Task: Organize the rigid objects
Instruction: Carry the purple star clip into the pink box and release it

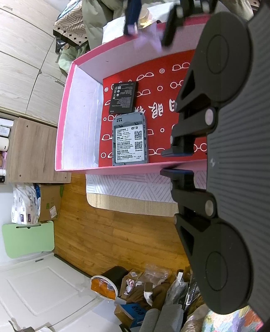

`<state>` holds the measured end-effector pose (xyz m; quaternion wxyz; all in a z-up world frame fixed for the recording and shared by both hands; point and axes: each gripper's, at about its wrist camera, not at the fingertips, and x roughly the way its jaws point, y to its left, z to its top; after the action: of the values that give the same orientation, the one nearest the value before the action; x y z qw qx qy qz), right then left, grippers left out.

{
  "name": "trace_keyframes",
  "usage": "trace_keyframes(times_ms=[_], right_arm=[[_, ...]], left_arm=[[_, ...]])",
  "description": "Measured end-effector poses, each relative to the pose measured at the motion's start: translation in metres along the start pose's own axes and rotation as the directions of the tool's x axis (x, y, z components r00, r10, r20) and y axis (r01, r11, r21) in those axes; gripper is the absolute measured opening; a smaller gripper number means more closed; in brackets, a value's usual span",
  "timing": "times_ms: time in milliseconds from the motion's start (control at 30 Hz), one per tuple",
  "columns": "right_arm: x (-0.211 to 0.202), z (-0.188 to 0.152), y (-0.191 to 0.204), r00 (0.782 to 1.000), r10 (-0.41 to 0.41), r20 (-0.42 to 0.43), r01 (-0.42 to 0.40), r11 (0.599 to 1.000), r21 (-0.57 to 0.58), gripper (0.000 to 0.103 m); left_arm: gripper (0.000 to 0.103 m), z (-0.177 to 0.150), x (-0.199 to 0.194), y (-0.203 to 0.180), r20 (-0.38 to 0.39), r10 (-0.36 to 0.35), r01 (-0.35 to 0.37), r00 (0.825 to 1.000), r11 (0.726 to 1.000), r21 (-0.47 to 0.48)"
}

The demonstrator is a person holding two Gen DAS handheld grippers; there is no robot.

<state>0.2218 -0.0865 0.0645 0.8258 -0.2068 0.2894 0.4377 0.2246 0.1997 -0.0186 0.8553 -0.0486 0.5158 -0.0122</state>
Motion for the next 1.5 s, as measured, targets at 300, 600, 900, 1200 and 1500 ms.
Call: trace_keyframes(times_ms=[300, 600, 900, 1200, 1500], right_arm=[[0.105, 0.036, 0.017, 0.925, 0.207, -0.317, -0.219, 0.976, -0.003, 0.052], [0.149, 0.049, 0.015, 0.892, 0.308, -0.331, -0.267, 0.950, 0.164, 0.053], [0.088, 0.045, -0.015, 0.942, 0.276, -0.190, -0.231, 0.945, 0.231, 0.054], [0.000, 0.005, -0.055, 0.981, 0.108, -0.160, -0.049, 0.941, 0.335, 0.056], [-0.038, -0.084, -0.056, 0.967, -0.082, -0.242, 0.190, 0.864, 0.467, 0.065]], left_arm=[[0.009, 0.000, 0.000, 0.005, 0.002, -0.017, 0.017, 1.000, 1.000, -0.025], [0.009, 0.000, -0.001, 0.008, 0.002, -0.027, 0.027, 1.000, 0.999, -0.037], [0.009, 0.000, -0.001, 0.007, 0.003, -0.024, 0.024, 1.000, 0.999, -0.034], [0.009, -0.002, -0.002, 0.003, 0.013, -0.015, 0.015, 1.000, 1.000, -0.022], [0.010, -0.003, -0.003, 0.004, 0.017, -0.013, 0.013, 1.000, 1.000, -0.018]])
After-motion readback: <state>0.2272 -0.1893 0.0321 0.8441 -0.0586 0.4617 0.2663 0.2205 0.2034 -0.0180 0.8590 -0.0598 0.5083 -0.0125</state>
